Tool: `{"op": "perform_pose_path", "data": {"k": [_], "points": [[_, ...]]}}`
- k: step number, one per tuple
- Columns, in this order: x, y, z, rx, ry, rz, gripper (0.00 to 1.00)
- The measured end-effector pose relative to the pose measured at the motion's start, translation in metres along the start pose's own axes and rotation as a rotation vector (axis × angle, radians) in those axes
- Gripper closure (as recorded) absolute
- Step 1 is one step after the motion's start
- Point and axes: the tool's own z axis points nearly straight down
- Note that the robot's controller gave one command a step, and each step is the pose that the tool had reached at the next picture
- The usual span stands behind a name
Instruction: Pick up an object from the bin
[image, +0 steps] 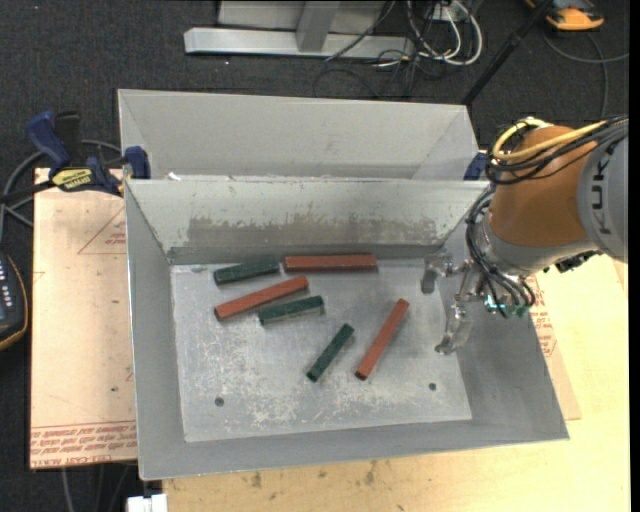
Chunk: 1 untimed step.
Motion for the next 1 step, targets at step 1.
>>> {"op": "perform_pose_path", "data": {"k": [1], "points": [[-0.0371,0.0372,0.0703,-0.002,-0.005,0.012,0.00]]}}
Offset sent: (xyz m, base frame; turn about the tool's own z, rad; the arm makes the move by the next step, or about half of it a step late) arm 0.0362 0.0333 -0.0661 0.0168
